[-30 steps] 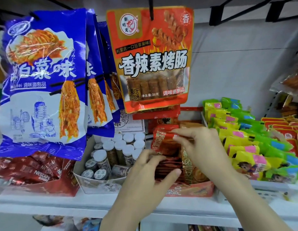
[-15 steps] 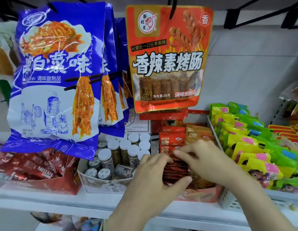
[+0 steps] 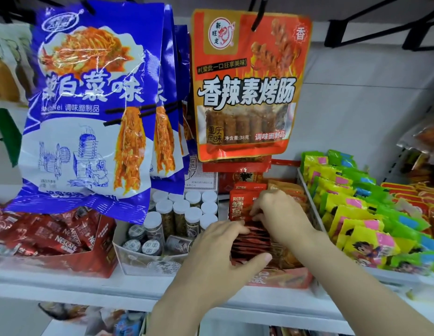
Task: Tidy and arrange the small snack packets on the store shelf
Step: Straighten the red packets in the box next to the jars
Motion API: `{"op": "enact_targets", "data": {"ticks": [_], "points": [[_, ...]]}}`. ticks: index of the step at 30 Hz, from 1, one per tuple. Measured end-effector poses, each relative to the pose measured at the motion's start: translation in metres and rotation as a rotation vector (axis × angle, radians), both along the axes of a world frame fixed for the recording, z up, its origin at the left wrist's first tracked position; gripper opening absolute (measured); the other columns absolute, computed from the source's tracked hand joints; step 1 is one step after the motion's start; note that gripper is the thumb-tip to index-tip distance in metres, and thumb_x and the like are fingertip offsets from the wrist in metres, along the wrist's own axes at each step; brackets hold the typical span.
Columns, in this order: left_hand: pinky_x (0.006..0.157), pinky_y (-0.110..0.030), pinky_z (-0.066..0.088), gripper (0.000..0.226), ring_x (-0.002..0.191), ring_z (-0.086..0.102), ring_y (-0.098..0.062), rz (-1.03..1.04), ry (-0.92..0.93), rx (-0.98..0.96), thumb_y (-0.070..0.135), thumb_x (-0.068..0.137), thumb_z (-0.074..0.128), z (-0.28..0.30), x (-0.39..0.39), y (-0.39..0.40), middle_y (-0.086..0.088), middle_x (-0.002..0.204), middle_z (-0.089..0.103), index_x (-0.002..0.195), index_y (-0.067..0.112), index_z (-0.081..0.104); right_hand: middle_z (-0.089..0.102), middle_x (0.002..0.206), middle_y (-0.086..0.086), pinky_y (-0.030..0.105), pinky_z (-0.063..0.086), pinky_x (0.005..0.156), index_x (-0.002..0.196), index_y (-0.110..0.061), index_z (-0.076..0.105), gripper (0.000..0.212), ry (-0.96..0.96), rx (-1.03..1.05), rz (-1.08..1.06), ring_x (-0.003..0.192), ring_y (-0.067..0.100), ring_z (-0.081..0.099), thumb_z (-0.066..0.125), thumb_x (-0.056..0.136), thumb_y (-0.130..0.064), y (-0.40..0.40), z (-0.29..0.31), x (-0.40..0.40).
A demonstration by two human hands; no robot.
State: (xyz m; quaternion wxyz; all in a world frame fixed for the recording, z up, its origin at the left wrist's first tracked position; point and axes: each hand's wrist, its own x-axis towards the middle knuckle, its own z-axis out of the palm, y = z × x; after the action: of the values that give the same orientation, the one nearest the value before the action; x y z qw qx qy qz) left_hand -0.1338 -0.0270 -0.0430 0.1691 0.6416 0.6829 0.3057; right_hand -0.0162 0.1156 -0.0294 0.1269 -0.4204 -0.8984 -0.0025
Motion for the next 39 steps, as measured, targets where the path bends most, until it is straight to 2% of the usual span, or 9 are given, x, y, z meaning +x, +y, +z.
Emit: {"op": "enact_targets", "data": {"ticks": [6,10,14,18,22,25,27,32,39], "points": [[0.109,-0.028,0.035,0.061,0.129,0.039,0.000,0.013,0.013,-0.044,0.075,0.082,0.051,0.002,0.000,0.000,0.025,0.138,0.045,0.132,0.042,0.047,0.067,0.098,0.002,0.041,0.048,0.083,0.089,-0.015,0.075,0.006,0.265,0.201,0.037,0.096,0.028,0.058,0.073,0.084,-0.017,-0.018,0.040,0.022],[0.102,-0.032,0.041,0.064,0.122,0.043,-0.005,0.029,-0.043,-0.130,0.083,0.075,0.048,0.002,0.001,-0.002,0.023,0.129,0.049,0.127,0.049,0.035,0.072,0.088,0.000,0.025,0.042,0.074,0.089,-0.014,0.071,0.006,0.483,0.245,-0.008,0.082,0.023,0.068,0.073,0.084,-0.011,-0.033,0.067,0.055],[0.100,-0.030,0.043,0.068,0.120,0.046,0.000,0.057,-0.180,-0.101,0.091,0.069,0.039,0.005,0.002,0.001,0.024,0.123,0.052,0.124,0.050,0.033,0.060,0.075,-0.031,-0.003,0.038,0.073,0.088,-0.028,0.071,0.010,0.757,0.223,-0.044,0.072,-0.019,0.059,0.073,0.083,-0.020,-0.045,0.079,0.079],[0.101,-0.025,0.040,0.080,0.121,0.046,0.009,0.079,-0.326,-0.029,0.094,0.067,0.035,0.014,0.007,-0.001,0.033,0.129,0.051,0.132,0.048,0.039,0.067,0.074,-0.027,0.011,0.053,0.069,0.082,-0.039,0.069,0.020,0.989,-0.002,-0.054,0.071,-0.008,0.066,0.078,0.080,-0.021,-0.041,0.082,0.081],[0.060,-0.009,0.041,0.050,0.068,0.056,0.012,0.105,-0.463,0.135,0.077,0.080,0.042,0.027,0.022,0.001,0.035,0.076,0.061,0.108,0.042,0.065,0.071,0.073,-0.022,0.007,0.051,0.063,0.083,-0.025,0.073,0.018,1.153,-0.226,-0.024,0.061,-0.005,0.065,0.079,0.077,-0.010,-0.034,0.078,0.076],[0.048,-0.008,0.043,0.023,0.059,0.062,0.005,0.030,-0.662,0.127,0.049,0.081,0.059,0.032,0.032,0.004,0.018,0.087,0.075,0.096,0.038,0.073,0.073,0.075,-0.017,0.009,0.053,0.064,0.087,-0.018,0.076,0.013,1.200,-0.289,-0.026,0.065,-0.005,0.067,0.079,0.077,-0.010,-0.029,0.076,0.075],[0.056,-0.011,0.050,0.020,0.071,0.069,-0.002,-0.013,-0.745,0.095,0.039,0.080,0.062,0.034,0.034,0.004,0.007,0.092,0.077,0.093,0.037,0.077,0.074,0.075,-0.014,0.015,0.056,0.067,0.084,-0.021,0.076,0.012,1.206,-0.311,-0.036,0.068,-0.002,0.069,0.078,0.078,-0.011,-0.025,0.075,0.076],[0.092,-0.036,0.056,0.025,0.101,0.070,-0.028,-0.083,-0.816,0.045,0.030,0.083,0.063,0.031,0.031,0.004,-0.005,0.102,0.076,0.105,0.034,0.075,0.076,0.076,-0.006,0.039,0.060,0.077,0.077,-0.030,0.075,0.015,1.197,-0.386,-0.059,0.075,0.009,0.073,0.078,0.079,-0.016,-0.019,0.073,0.083],[0.083,-0.028,0.058,0.026,0.101,0.071,-0.027,-0.105,-0.876,0.036,0.027,0.083,0.064,0.032,0.025,0.000,-0.009,0.105,0.076,0.105,0.023,0.077,0.076,0.076,-0.003,0.043,0.060,0.077,0.077,-0.029,0.076,0.013,1.193,-0.430,-0.068,0.076,0.014,0.073,0.079,0.080,-0.016,-0.021,0.071,0.080]]}}
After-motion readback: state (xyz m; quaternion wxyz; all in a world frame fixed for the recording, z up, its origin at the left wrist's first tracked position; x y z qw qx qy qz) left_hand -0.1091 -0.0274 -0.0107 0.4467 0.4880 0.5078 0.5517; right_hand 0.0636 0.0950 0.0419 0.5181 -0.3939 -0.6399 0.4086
